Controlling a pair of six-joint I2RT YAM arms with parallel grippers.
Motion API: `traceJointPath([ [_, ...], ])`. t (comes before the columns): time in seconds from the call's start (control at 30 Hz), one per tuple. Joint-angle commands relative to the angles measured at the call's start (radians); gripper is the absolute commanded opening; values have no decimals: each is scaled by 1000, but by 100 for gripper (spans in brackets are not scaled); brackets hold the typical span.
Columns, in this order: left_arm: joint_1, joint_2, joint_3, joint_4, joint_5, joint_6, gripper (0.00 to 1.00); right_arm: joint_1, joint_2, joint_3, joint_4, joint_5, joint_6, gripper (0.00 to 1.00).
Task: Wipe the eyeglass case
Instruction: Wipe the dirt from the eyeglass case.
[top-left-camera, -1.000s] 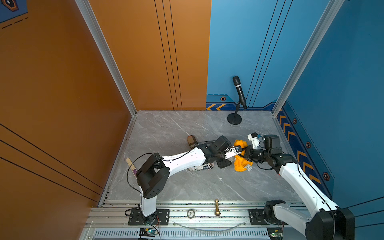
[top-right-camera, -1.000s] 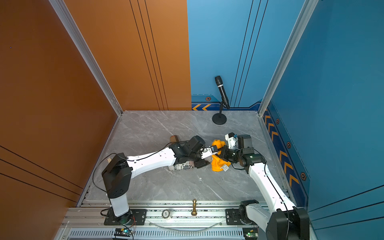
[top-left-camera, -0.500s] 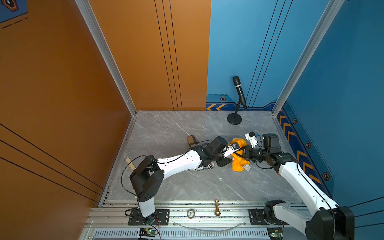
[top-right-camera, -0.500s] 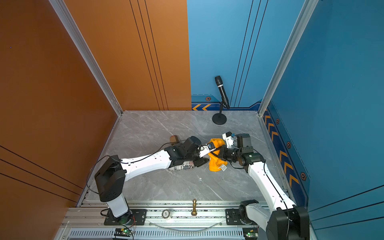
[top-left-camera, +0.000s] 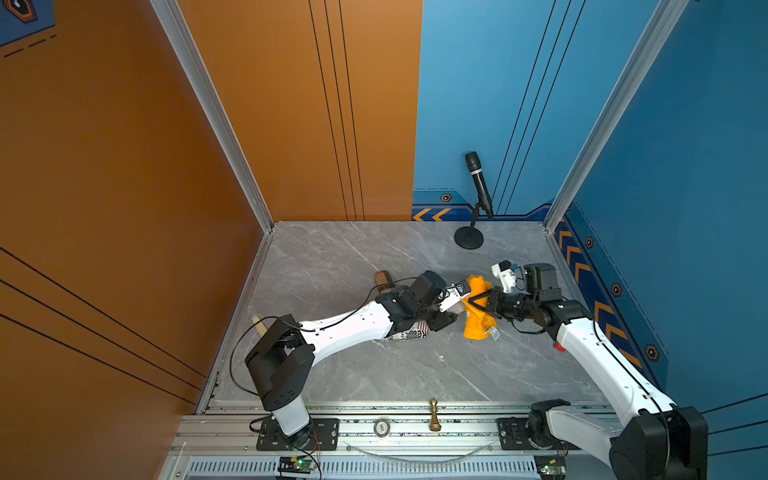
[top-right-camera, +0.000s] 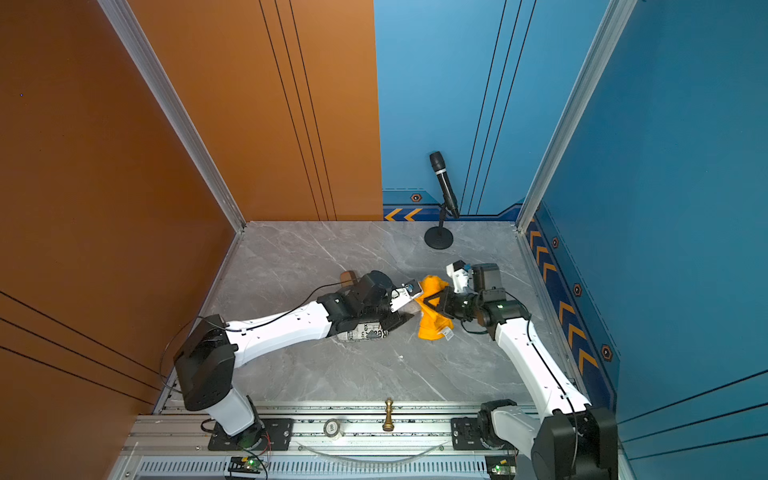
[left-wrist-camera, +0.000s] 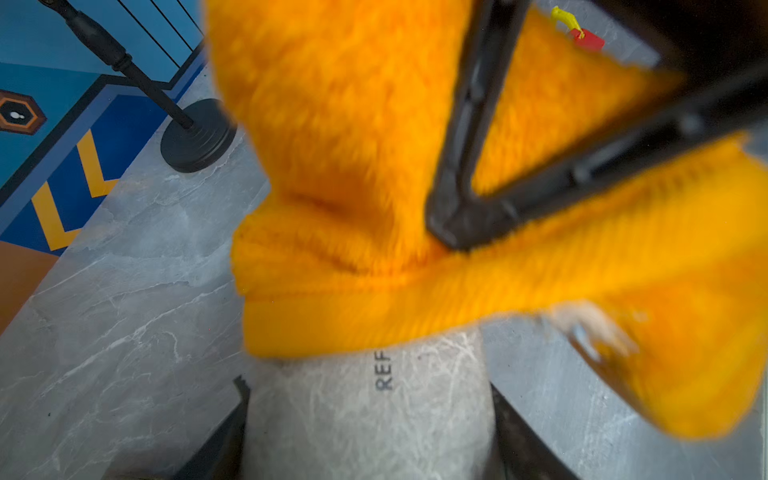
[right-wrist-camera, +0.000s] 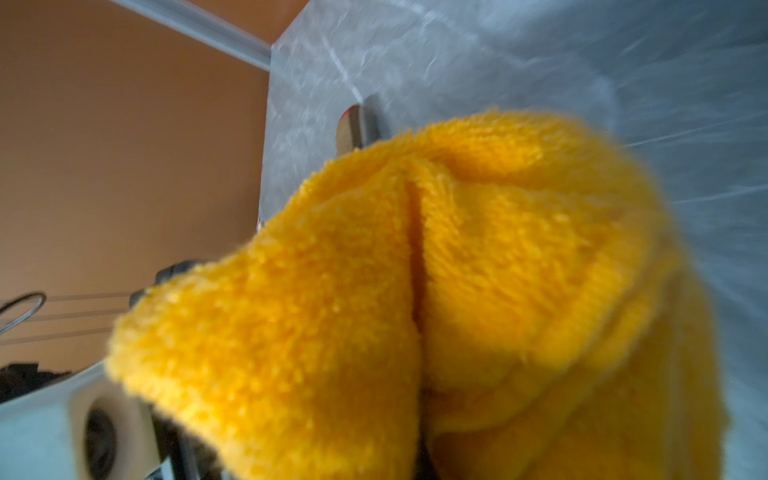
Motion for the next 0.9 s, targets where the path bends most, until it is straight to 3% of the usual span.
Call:
traceJointPath([
  [0.0, -8, -37, 41, 114, 25, 7, 24, 64, 54, 4, 54, 52, 55, 0],
  [0.1, -3, -51, 38, 100, 20, 12, 24, 9, 91, 43, -24, 59, -28, 0],
  [0.27, 22, -93, 24, 63, 44, -44, 23, -179, 34, 68, -110, 66, -101, 0],
  [0.43, 72, -100, 52, -50, 165, -155, 23, -214, -92, 74, -139, 25, -133, 0],
  [0.57, 136, -82, 85, -135, 352, -275, 23, -158, -190, 77, -150, 29, -134, 0],
  [0.67, 159, -80, 99, -129, 459, -354, 23, -46, -258, 41, -72, 91, -94, 0],
  [0.77, 173, -89, 111, -114, 542, -417, 23, 77, -268, -7, 43, 113, -64, 0],
  [0.87, 170, -94, 120, -97, 647, -454, 24, 127, -211, -7, 52, 159, -97, 0],
])
